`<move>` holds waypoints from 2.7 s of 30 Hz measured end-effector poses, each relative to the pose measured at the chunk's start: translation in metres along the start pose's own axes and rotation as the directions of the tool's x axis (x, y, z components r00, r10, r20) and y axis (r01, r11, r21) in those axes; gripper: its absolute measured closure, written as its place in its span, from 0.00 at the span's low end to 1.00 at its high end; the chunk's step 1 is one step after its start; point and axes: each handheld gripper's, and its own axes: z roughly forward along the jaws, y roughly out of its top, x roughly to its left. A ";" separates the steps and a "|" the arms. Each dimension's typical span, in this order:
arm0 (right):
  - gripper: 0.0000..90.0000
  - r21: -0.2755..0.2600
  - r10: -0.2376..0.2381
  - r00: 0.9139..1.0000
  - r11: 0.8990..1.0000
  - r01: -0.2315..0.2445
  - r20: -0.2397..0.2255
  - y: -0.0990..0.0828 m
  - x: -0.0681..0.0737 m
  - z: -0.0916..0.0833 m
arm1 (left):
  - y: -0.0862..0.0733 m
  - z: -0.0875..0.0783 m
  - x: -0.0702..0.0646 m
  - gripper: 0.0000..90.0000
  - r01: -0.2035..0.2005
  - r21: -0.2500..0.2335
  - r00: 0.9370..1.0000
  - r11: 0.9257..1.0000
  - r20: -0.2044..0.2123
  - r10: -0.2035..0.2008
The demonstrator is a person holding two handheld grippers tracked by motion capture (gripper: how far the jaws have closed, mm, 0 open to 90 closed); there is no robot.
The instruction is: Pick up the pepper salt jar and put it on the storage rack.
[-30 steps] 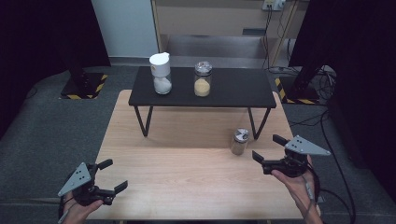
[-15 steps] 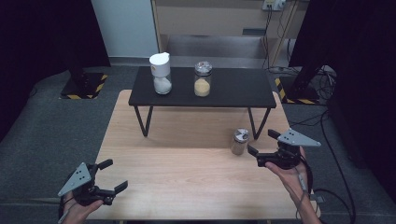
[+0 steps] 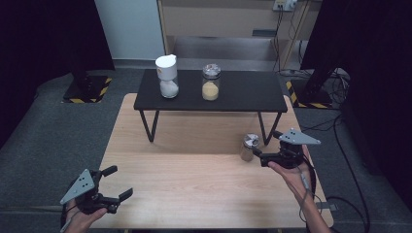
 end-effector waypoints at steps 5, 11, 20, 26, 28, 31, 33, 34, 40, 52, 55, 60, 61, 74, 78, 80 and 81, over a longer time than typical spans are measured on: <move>0.04 0.012 0.009 1.000 1.000 -0.010 0.006 -0.002 -0.002 0.008 | 0.000 0.000 0.000 0.00 0.000 0.000 1.000 1.000 0.001 0.000; 0.04 0.031 0.021 1.000 0.999 -0.021 0.011 -0.003 -0.004 0.019 | 0.000 0.000 0.000 0.00 0.000 0.000 1.000 1.000 0.001 0.000; 0.04 0.063 0.032 0.999 0.997 -0.033 0.022 -0.008 -0.006 0.039 | 0.000 0.000 0.000 0.00 0.000 0.000 1.000 1.000 0.001 0.000; 0.05 0.083 0.042 0.999 0.996 -0.044 0.031 -0.010 -0.009 0.051 | 0.000 0.000 0.000 0.00 0.000 -0.001 1.000 1.000 0.002 0.000; 0.05 0.089 0.042 0.998 0.995 -0.045 0.036 -0.011 -0.009 0.054 | 0.000 0.000 0.000 0.00 0.001 0.000 1.000 1.000 0.002 -0.001; 0.05 0.100 0.038 0.998 0.994 -0.042 0.041 -0.012 -0.010 0.060 | 0.000 0.000 0.000 0.00 0.000 0.000 1.000 1.000 0.003 0.000; 0.06 0.110 0.034 0.998 0.993 -0.038 0.045 -0.012 -0.009 0.064 | 0.000 0.000 0.000 0.00 0.000 0.000 1.000 1.000 0.002 0.000; 0.06 0.115 0.031 0.998 0.993 -0.037 0.051 -0.012 -0.008 0.066 | 0.000 0.000 0.001 0.00 0.001 -0.001 1.000 1.000 0.003 -0.001; 0.07 0.138 0.023 0.997 0.990 -0.032 0.067 -0.014 -0.009 0.075 | 0.000 0.000 0.001 0.00 0.001 -0.001 1.000 1.000 0.003 -0.001; 0.10 0.154 0.017 0.996 0.988 -0.030 0.085 -0.019 -0.011 0.090 | 0.000 0.000 0.001 0.00 -0.001 -0.001 1.000 1.000 0.002 0.001; 0.11 0.152 0.013 0.996 0.988 -0.026 0.088 -0.020 -0.011 0.091 | 0.000 0.000 0.001 0.00 -0.001 -0.001 1.000 1.000 0.002 0.001; 0.13 0.163 0.008 0.995 0.986 -0.024 0.095 -0.021 -0.009 0.095 | 0.000 0.000 0.001 0.00 -0.001 -0.002 1.000 1.000 0.002 0.001; 0.14 0.164 0.007 0.995 0.986 -0.023 0.096 -0.022 -0.008 0.095 | -0.001 0.000 0.001 0.00 0.000 -0.002 1.000 1.000 0.002 0.000; 0.26 0.138 0.014 0.995 0.990 -0.028 0.101 -0.033 -0.007 0.099 | 0.000 0.000 0.000 0.00 -0.001 0.000 1.000 1.000 0.002 0.001; 0.32 0.130 0.001 0.995 0.991 -0.014 0.101 -0.035 -0.004 0.100 | 0.000 0.000 0.001 0.00 0.000 0.000 1.000 1.000 0.002 0.000; 0.35 0.122 0.003 0.995 0.992 -0.015 0.097 -0.036 -0.004 0.100 | 0.000 0.000 0.000 0.00 -0.001 0.000 1.000 1.000 0.001 0.001; 0.37 0.118 0.000 0.995 0.993 -0.011 0.096 -0.037 -0.004 0.100 | 0.000 0.000 0.000 0.00 -0.001 -0.001 1.000 1.000 0.002 0.001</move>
